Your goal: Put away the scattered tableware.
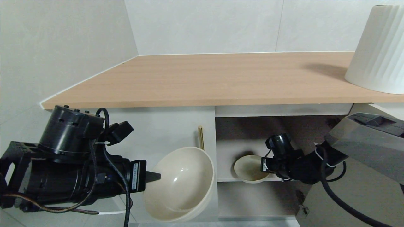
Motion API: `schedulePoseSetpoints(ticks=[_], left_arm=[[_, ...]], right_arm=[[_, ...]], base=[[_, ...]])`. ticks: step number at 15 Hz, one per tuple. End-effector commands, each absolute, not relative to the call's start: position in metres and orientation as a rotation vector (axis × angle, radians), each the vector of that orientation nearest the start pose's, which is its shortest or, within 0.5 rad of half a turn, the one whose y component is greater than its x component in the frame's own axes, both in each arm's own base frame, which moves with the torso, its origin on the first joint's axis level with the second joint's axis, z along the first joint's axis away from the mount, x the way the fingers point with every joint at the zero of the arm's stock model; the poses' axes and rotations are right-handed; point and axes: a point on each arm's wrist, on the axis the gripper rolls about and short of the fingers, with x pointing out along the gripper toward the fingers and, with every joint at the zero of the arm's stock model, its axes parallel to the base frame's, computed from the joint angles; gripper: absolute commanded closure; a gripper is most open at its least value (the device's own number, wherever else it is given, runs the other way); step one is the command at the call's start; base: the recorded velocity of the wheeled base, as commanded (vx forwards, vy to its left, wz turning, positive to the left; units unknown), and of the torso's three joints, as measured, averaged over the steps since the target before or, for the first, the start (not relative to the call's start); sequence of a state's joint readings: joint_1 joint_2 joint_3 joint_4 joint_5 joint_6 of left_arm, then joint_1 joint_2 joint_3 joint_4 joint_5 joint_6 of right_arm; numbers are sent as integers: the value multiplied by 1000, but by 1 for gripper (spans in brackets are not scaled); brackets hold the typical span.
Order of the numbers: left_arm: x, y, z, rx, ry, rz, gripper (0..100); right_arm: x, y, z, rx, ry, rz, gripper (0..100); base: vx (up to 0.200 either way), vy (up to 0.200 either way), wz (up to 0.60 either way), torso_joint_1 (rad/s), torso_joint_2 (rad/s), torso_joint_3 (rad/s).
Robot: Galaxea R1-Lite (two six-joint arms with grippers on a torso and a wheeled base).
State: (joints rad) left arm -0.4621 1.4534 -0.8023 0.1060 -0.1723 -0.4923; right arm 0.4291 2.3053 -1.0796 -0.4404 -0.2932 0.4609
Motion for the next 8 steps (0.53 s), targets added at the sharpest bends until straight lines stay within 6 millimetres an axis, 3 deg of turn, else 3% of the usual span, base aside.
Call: schedulePoseSetpoints(ticks=[1,8], left_arm=[[200,-104,181,-341,895,-399,100],[200,-104,180,-341,898,-399,100]], right_arm=[[378,158,-10,142,763,-93,100],[397,152,-11,161,637,-181,100]], base=[[0,0,0,0,0,0],[0,0,0,0,0,0]])
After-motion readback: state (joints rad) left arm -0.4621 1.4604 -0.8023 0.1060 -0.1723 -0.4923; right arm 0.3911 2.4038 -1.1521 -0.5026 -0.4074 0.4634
